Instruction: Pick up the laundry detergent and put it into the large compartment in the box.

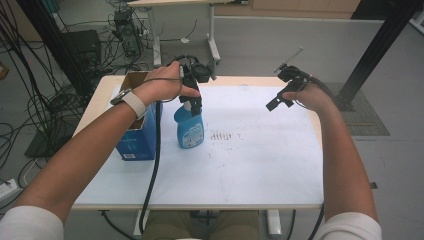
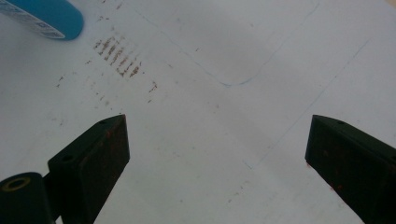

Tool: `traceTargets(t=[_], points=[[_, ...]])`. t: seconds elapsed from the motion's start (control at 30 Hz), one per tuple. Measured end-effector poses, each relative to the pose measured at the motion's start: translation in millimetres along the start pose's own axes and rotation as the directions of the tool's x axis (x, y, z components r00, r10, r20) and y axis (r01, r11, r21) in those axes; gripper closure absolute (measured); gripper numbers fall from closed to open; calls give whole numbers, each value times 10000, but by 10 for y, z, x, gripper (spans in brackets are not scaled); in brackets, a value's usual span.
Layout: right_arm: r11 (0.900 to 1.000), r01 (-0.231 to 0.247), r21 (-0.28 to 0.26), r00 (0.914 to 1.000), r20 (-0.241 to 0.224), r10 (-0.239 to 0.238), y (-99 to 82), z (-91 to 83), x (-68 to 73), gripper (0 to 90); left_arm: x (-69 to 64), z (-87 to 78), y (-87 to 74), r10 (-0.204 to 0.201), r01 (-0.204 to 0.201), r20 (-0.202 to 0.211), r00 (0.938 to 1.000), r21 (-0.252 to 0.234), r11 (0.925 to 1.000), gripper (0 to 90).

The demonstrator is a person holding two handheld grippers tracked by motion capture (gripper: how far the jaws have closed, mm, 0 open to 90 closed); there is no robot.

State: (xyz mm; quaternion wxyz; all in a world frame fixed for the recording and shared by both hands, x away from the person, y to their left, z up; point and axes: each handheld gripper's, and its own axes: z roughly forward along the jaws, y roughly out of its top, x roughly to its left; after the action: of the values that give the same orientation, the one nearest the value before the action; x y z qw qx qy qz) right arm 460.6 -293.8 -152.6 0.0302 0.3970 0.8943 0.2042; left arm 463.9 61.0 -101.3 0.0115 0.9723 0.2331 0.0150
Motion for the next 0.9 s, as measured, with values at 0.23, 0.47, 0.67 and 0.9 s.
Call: traceTargets(t=[0.23, 0.47, 0.67, 0.9], points=[[10000, -3, -6, 10000, -3, 3, -5, -1, -2, 63, -3, 43, 18, 65, -65, 70, 10000, 25, 10000, 106], [10000, -3, -2, 10000, -5, 3, -5, 0, -3, 63, 12, 72, 11, 25, -25, 66, 10000, 46, 10000, 110], [10000, 19, 10, 10000, -9, -19, 7, 13, 2, 63, 7, 91, 9, 12, -12, -7, 10000, 54, 10000, 113], [10000, 11, 8, 10000, -2, -11, 7, 15, 2, 63, 17, 145, 24, 36, -36, 23, 10000, 119, 9999, 114]])
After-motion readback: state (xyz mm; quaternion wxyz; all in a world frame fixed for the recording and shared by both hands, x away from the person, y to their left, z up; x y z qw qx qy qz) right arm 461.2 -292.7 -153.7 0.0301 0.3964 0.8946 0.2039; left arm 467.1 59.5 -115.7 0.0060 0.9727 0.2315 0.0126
